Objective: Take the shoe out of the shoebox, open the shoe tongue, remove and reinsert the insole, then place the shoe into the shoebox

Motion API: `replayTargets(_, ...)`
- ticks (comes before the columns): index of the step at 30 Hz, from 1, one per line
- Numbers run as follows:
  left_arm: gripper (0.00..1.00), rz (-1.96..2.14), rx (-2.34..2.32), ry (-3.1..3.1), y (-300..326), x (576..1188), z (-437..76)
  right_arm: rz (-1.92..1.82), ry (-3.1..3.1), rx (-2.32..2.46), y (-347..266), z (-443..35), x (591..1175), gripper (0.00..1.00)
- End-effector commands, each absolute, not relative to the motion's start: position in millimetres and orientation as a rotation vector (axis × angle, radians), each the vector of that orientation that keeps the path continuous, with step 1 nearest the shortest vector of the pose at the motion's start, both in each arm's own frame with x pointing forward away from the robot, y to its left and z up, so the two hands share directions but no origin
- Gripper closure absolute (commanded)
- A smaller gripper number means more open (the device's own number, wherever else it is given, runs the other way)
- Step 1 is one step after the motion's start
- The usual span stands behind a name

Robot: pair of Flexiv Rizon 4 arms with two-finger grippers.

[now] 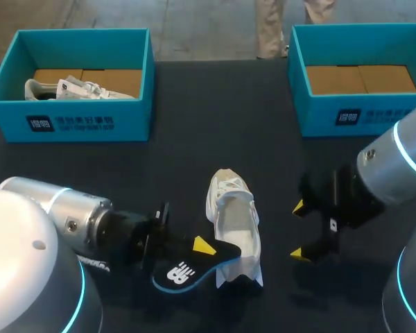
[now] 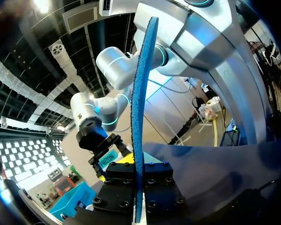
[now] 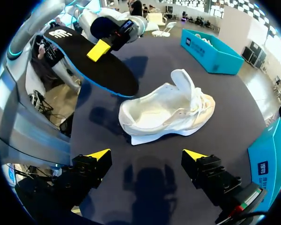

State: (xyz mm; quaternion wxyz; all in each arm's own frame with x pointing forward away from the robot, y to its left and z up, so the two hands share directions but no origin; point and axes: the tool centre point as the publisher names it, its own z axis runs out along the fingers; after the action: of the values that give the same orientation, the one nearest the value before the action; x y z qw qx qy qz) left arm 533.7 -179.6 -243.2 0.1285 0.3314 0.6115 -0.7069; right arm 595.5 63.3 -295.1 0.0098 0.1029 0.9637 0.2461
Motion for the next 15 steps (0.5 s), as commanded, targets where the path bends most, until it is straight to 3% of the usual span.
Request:
replayTargets(1, 1.00, -2.060, 0.932, 1.782, -184, 529, -246, 0.794, 2.986, 0.332, 63, -309, 589, 0.00)
replayTargets(15, 1.00, -2.108, 0.734, 1.768, -189, 540, -249, 0.824, 2.980, 0.355, 76, -334, 581, 0.00)
